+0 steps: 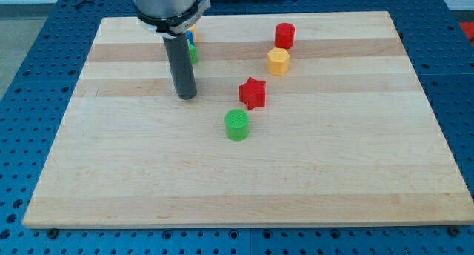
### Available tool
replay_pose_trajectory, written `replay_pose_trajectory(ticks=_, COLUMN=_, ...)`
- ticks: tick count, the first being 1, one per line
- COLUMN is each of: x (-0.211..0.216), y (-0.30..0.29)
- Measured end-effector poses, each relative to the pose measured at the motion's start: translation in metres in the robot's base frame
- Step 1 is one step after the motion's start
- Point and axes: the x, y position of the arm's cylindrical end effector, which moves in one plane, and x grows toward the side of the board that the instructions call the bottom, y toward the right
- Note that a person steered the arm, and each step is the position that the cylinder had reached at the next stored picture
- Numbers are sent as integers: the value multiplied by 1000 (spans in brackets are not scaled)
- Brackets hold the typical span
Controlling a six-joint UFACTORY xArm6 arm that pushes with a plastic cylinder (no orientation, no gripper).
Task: Slide the green circle left a bit
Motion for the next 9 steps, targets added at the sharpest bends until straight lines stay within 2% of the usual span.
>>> replay_pose_trajectory(ticks=2, x=-4, y=0)
replay_pose_trajectory(ticks=4, x=84, y=-5)
replay_pose_trajectory(ticks=5, x=136, y=16)
replay_pose_trajectory(ticks=7, x=199, y=81)
replay_pose_trajectory(ticks=8, x=200, y=128)
replay_pose_trajectory(ticks=9, x=156, y=135)
